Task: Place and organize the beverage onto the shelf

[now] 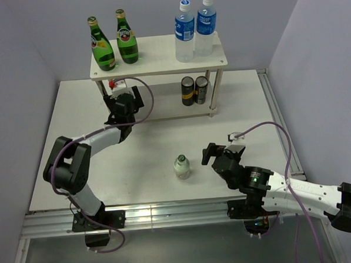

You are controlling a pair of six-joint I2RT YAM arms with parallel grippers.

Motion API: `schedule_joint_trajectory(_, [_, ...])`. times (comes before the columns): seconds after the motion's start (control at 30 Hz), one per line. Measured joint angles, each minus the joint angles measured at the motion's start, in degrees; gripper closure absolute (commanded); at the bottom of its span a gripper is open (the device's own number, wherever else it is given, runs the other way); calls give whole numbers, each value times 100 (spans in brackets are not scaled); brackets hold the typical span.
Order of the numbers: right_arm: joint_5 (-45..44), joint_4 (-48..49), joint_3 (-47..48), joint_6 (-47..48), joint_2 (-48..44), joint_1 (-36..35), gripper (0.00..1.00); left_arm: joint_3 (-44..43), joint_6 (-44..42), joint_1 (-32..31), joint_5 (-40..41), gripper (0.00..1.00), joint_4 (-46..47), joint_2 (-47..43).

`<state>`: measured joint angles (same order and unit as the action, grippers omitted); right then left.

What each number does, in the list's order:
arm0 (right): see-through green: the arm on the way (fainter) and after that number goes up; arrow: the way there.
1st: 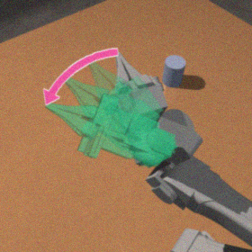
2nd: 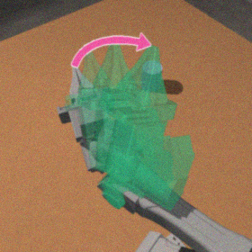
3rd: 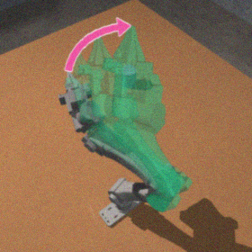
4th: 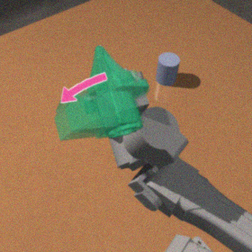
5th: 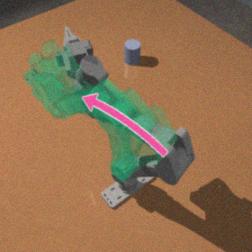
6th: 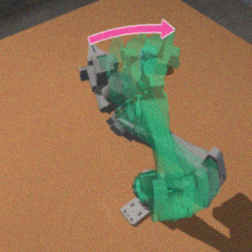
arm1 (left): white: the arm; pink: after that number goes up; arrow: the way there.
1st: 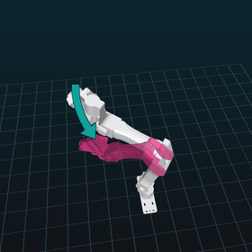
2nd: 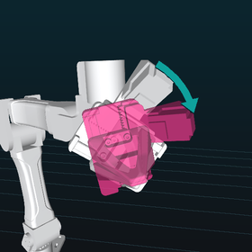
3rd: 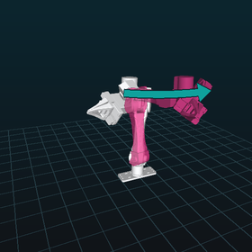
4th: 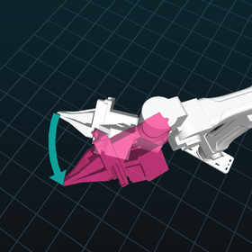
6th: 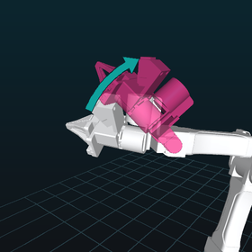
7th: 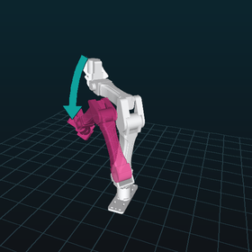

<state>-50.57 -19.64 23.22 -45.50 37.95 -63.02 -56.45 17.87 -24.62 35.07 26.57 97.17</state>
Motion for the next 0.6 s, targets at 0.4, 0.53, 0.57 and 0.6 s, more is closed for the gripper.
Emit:
schedule_joint_trajectory(0.4, [0,15,0,4,-50,0,0,1043,374,-356,463,1,-533,-1344])
schedule_joint_trajectory(0.53, [0,37,0,17,-52,0,0,1484,450,-1088,1008,1,-944,-2100])
schedule_joint_trajectory(0.57, [0,37,0,20,-48,0,0,1552,479,-1272,1062,1,-1045,-2258])
schedule_joint_trajectory(0.6, [2,39,2,20,-46,0,0,1596,527,-1419,1099,1,-1143,-2393])
